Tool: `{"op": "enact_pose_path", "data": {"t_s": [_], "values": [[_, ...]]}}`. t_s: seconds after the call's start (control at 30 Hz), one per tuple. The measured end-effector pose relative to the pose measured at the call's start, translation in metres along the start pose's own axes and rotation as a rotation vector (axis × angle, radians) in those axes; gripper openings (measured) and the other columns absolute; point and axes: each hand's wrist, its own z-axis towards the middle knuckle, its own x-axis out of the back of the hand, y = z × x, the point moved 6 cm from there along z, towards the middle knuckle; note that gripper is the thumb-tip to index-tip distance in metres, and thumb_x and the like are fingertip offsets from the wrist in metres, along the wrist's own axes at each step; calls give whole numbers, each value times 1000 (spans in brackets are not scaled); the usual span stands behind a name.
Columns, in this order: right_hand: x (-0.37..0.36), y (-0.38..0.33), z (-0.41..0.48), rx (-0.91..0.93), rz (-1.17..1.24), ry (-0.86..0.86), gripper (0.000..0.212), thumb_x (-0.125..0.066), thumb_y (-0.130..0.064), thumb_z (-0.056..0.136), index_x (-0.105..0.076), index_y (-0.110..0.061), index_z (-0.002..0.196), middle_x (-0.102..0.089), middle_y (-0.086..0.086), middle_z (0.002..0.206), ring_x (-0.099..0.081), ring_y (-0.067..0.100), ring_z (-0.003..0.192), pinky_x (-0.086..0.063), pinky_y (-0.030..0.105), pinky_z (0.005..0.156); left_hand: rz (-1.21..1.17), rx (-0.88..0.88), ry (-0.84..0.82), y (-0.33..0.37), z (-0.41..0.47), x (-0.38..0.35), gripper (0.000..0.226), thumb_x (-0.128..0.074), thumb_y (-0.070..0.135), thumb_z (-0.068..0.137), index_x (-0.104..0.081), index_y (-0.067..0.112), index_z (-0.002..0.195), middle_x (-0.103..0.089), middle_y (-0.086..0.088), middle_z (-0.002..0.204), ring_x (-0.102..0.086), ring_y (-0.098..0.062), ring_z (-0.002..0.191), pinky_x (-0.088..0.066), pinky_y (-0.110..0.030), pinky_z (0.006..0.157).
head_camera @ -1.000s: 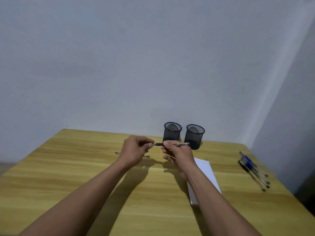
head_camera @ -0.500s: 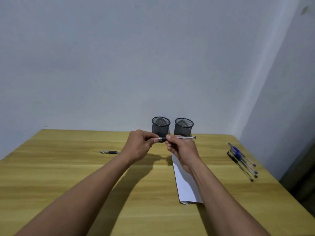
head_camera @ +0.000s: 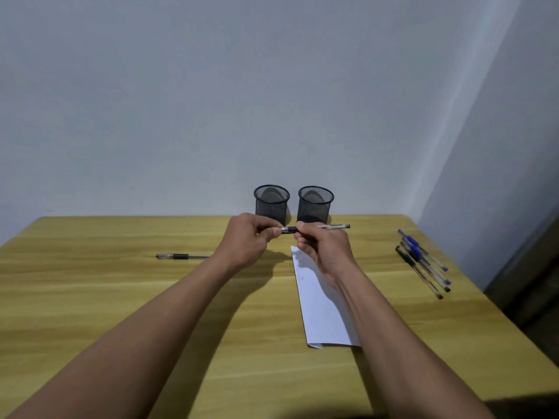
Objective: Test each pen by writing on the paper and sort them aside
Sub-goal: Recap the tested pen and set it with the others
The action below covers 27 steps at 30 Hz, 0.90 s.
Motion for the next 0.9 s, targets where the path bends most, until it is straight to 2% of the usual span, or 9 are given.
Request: {"op": "enact_pose_path", "data": {"t_s": [0.13, 0.23, 0.3, 0.33, 0.4, 0.47, 0.53, 0.67, 0.9], "values": [[0, 5, 1, 1, 17, 20, 9, -72, 0, 88, -71, 0, 79, -66, 6, 59, -57, 8, 47, -53, 16, 51, 7, 5, -17, -2, -1, -4, 10, -71, 18, 89, -80, 21, 91, -75, -8, 79, -68, -33, 78, -55, -42, 72], [29, 1, 6, 15, 107, 143, 10, -70, 2, 88, -69, 2, 78, -65, 6, 56, -56, 8, 44, -51, 15, 48, -43, 103, 43, -26, 0, 17, 11, -68, 17, 91, -79, 19, 90, -75, -6, 81, -70, -27, 76, -58, -39, 71], [48, -2, 8, 40, 42, 174, 7, -72, 0, 88, -69, 2, 82, -67, 8, 61, -59, 10, 48, -53, 17, 49, 57, 108, 36, -39, 0, 29, 9, -70, 18, 90, -80, 19, 90, -74, -1, 76, -65, -15, 67, -54, -29, 63], [51, 0, 9, 38, -14, 154, 7, -73, -2, 88, -70, 0, 83, -67, 9, 64, -60, 11, 49, -54, 18, 49, 100, 98, 23, -41, -1, 28, 9, -72, 16, 89, -80, 18, 92, -74, 2, 77, -64, -8, 67, -50, -18, 62], [44, 12, 8, 15, -107, 88, 9, -73, -6, 90, -72, -7, 81, -68, 10, 69, -61, 14, 53, -53, 23, 48, 135, 84, 16, -43, 2, 17, 12, -73, 14, 88, -79, 17, 98, -75, 4, 88, -65, -6, 77, -42, -5, 64], [34, 27, 6, -2, -140, 49, 11, -71, -8, 93, -73, -10, 82, -69, 13, 74, -62, 17, 59, -53, 26, 49, 162, 99, 32, -45, 6, 2, 17, -69, 11, 90, -78, 14, 104, -75, 1, 96, -65, -11, 85, -44, -10, 76], [31, 39, 5, -13, -128, 51, 9, -69, -9, 95, -74, -7, 88, -70, 16, 78, -63, 20, 66, -54, 27, 52, 189, 121, 40, -52, 12, -9, 18, -67, 9, 90, -76, 13, 105, -75, -3, 97, -67, -15, 89, -50, -24, 84], [29, 45, 2, 14, -189, 32, 14, -65, -10, 98, -73, 2, 102, -71, 15, 81, -64, 18, 68, -53, 27, 58, 339, 155, 66, -64, 21, -20, 8, -71, 22, 86, -74, 26, 92, -75, 2, 87, -67, -20, 85, -53, -32, 73], [23, 49, 2, 29, -224, -32, 17, -62, -9, 99, -72, 4, 104, -70, 14, 80, -62, 17, 70, -52, 25, 59, 430, 135, 54, -70, 30, -43, 14, -71, 23, 89, -75, 26, 101, -75, 2, 94, -66, -20, 86, -56, -38, 75]]}}
